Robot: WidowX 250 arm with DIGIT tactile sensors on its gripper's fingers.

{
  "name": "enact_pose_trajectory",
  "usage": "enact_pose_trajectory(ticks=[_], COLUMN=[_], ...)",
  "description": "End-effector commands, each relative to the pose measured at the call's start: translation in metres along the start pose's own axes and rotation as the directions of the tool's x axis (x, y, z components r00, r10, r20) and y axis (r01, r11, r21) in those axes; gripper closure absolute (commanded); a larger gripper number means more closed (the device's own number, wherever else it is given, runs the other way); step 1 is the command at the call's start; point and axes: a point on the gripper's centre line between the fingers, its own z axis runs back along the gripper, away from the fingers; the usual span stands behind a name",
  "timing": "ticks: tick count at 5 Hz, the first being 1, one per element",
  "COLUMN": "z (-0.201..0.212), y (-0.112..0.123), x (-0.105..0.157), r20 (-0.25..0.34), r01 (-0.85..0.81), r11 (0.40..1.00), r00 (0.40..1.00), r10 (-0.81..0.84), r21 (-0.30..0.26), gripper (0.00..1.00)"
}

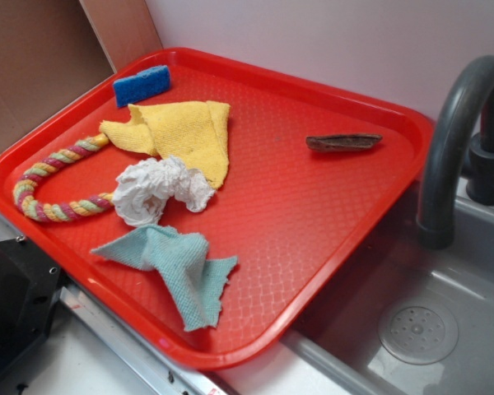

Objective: Grab the wood chip.

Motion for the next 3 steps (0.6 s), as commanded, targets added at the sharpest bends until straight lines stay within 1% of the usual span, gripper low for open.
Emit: enact_pose_trajectory(ticks=[1, 2, 3], z=[0.000, -0.011, -0.020], y=[0.000, -0.002, -0.004], x=[0.000, 0.024, 0.052], r20=[0.000, 0.012, 0.047], r01=[0.000, 0.064, 0.120], r11=[1.000, 0.998, 0.993], r00=[1.000, 0.998, 0.992], r10=[0.000, -0.064, -0.121], r21=[0.000, -0.027, 0.025], gripper=[0.00, 0.00, 0.00])
